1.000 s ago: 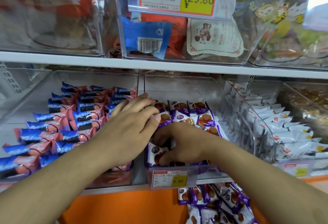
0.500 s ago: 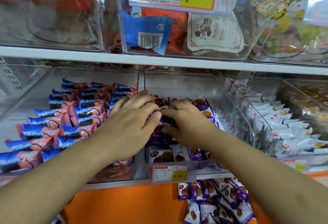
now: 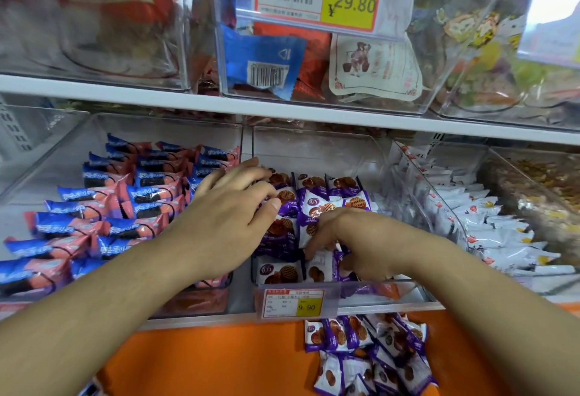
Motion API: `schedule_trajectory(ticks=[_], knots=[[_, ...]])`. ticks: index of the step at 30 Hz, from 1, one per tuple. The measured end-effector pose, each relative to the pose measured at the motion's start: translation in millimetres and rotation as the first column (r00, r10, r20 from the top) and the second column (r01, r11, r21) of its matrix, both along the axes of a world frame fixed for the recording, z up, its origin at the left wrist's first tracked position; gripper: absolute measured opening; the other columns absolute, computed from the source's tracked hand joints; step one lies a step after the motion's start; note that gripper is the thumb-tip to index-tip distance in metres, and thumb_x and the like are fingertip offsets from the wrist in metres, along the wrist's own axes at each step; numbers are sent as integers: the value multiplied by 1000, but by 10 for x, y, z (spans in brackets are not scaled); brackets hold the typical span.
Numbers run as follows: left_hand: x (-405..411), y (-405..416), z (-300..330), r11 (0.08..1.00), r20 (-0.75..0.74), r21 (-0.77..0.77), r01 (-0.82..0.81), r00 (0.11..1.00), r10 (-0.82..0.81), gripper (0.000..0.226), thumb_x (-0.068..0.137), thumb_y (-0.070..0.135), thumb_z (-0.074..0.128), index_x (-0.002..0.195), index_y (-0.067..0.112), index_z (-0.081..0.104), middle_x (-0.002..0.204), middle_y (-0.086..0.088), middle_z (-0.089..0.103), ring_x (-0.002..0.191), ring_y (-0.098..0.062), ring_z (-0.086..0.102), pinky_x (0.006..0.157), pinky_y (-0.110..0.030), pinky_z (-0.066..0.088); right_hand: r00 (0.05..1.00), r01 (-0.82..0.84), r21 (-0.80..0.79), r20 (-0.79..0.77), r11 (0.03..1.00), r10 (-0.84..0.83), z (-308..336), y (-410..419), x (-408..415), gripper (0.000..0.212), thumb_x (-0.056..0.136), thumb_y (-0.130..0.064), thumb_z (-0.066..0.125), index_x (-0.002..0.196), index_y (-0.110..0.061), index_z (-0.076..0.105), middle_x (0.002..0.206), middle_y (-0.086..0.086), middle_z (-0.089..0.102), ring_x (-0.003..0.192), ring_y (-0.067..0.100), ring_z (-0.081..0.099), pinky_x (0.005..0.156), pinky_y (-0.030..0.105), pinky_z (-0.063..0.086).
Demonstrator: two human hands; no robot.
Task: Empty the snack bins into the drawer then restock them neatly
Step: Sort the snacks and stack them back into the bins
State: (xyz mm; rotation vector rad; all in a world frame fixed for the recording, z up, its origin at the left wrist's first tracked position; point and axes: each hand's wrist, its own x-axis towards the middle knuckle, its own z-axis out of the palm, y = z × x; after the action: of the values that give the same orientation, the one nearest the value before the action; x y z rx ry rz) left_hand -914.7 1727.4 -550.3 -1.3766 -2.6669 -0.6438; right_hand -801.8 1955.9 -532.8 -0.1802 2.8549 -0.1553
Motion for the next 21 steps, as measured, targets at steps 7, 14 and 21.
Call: schedule_trajectory(ticks=[7, 14, 21], knots=[[-11, 13, -18, 1000, -9, 8, -2, 1000, 2, 55, 103, 57, 14, 130, 37, 57, 152, 20, 37, 151, -1, 17, 127, -43, 11, 977, 56, -170, -194, 984, -89, -36, -131, -109, 48, 74, -51, 89, 117, -38, 73, 109, -21, 48, 109, 4, 43, 97, 32, 47], [-7, 20, -27, 1000, -15, 3, -13, 1000, 13, 54, 103, 56, 15, 131, 36, 57, 153, 20, 37, 149, -2, 21, 126, -46, 12, 982, 13, -137, -184, 991, -38, -190, -331, -229, 49, 71, -61, 87, 112, -37, 72, 111, -15, 50, 108, 10, 42, 93, 37, 51], [14, 22, -2, 1000, -1, -1, -18, 1000, 18, 56, 102, 57, 14, 130, 35, 57, 150, 19, 38, 146, -1, 23, 125, -43, 12, 942, 168, -241, -245, 956, -227, -135, -84, -90, 58, 80, -18, 89, 128, -41, 66, 107, -18, 59, 94, 3, 57, 86, 32, 56]])
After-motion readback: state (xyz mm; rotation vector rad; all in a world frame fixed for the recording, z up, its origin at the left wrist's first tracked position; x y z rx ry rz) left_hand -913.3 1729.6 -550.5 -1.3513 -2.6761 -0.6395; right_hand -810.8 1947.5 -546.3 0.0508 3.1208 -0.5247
